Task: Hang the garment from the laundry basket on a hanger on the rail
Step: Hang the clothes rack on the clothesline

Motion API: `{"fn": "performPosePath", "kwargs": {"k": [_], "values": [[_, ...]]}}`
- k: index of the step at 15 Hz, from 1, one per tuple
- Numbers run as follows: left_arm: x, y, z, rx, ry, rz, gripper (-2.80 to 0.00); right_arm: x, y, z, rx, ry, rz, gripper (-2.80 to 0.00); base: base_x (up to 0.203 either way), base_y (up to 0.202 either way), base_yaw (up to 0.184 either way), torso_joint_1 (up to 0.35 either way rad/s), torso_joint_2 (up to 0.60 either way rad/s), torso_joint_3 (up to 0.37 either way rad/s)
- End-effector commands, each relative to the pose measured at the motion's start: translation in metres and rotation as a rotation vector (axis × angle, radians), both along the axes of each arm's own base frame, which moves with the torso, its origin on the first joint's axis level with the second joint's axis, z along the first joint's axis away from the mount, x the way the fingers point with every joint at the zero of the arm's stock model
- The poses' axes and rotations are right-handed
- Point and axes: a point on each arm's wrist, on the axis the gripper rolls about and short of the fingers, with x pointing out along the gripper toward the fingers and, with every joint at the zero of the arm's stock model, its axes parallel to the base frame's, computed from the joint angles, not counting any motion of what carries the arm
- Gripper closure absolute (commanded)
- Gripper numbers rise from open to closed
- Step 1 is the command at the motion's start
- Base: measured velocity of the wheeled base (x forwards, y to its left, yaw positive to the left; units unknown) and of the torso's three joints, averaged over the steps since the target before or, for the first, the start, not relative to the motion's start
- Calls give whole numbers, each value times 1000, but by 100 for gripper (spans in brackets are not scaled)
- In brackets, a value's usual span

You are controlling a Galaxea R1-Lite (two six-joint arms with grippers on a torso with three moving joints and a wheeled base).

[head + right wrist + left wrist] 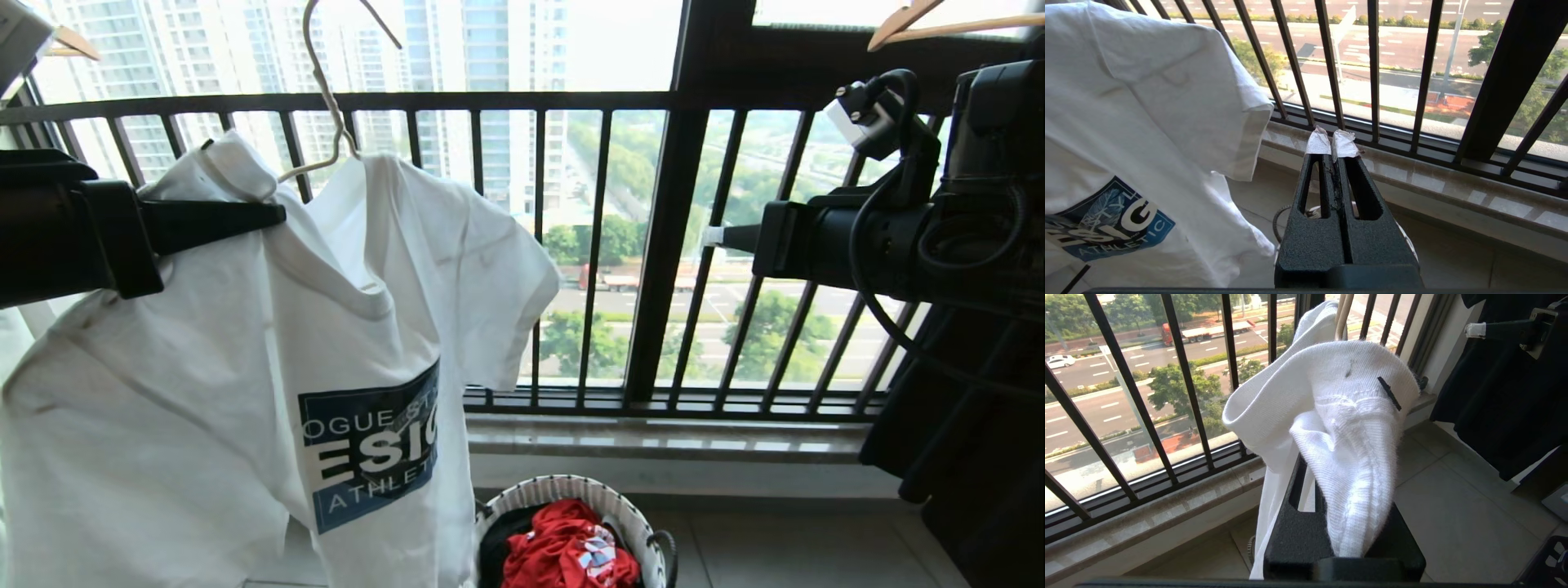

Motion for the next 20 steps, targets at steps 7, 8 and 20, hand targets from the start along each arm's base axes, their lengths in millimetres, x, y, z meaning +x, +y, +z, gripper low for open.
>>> {"fn": "performPosePath", "kwargs": {"k": [7, 8, 20], "values": [[-1, -1, -1, 0, 1, -8, 0, -3, -1, 3, 6, -11, 2, 0, 0, 0, 0, 184, -490, -305], [-2, -1, -1, 1, 2, -16, 0, -3, -1, 3, 6, -11, 3, 0, 0, 0, 0, 208, -501, -305], [-53, -20, -18, -3, 5, -205, 0, -49, -14, 14, -1, -75, 25, 0, 0, 0, 0, 246, -560, -316]]}}
